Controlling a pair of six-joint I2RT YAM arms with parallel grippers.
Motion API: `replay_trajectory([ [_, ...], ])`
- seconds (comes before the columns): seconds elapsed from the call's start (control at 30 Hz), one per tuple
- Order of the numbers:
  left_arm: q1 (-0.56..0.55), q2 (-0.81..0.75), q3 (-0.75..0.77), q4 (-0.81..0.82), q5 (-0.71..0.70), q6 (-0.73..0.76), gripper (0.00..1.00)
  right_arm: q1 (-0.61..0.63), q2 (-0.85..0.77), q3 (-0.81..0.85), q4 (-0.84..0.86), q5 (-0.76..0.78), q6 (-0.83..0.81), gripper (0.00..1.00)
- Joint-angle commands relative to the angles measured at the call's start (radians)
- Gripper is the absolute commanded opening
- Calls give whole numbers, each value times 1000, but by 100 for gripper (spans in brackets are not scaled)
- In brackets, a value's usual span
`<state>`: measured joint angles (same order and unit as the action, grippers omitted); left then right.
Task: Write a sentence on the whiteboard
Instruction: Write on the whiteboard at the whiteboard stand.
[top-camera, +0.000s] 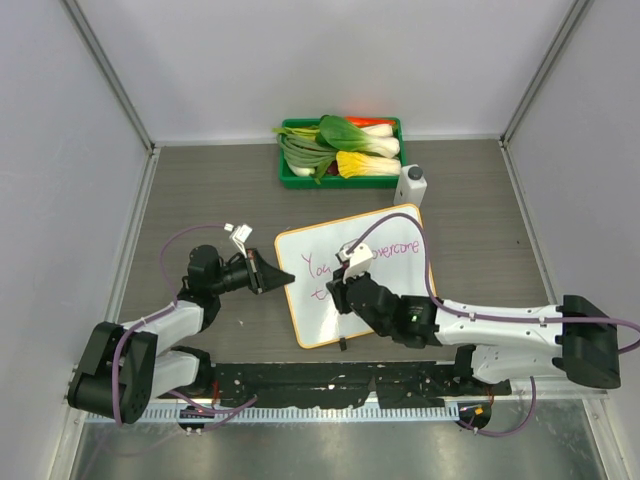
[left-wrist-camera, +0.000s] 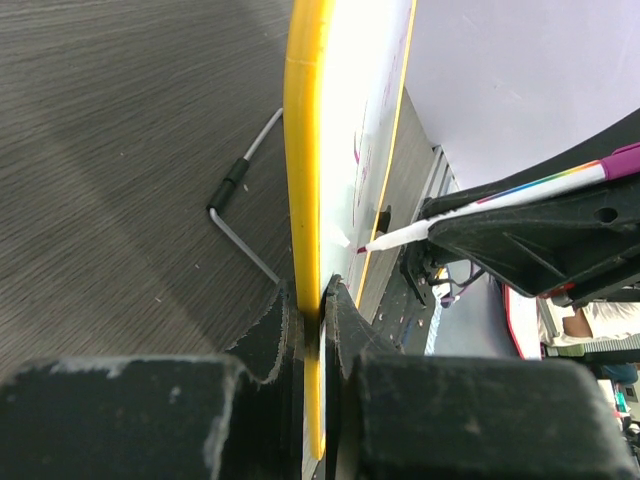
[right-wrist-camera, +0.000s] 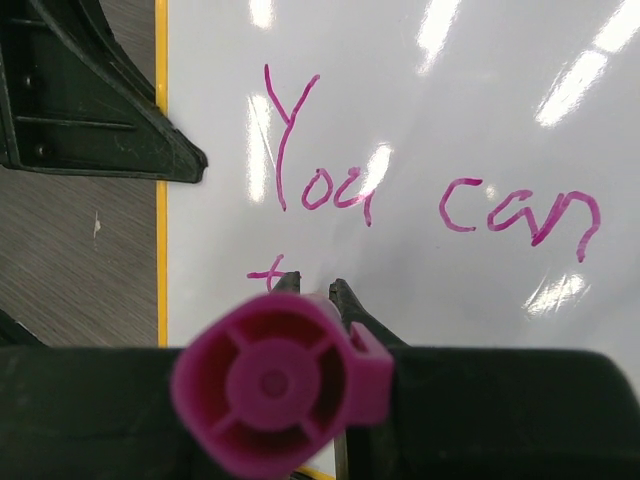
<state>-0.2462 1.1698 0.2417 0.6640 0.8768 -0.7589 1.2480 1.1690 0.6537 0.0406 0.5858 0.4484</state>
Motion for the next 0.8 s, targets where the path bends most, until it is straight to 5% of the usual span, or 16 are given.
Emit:
replay_trajectory([
  [0.0, -1, 22, 8, -18, -44, 78, 0, -5, -52, 69, -5, 63, -48, 2],
  [0.77, -1, 27, 11, -17, -41, 78, 0, -130, -54, 43, 73, -113, -20, 1],
])
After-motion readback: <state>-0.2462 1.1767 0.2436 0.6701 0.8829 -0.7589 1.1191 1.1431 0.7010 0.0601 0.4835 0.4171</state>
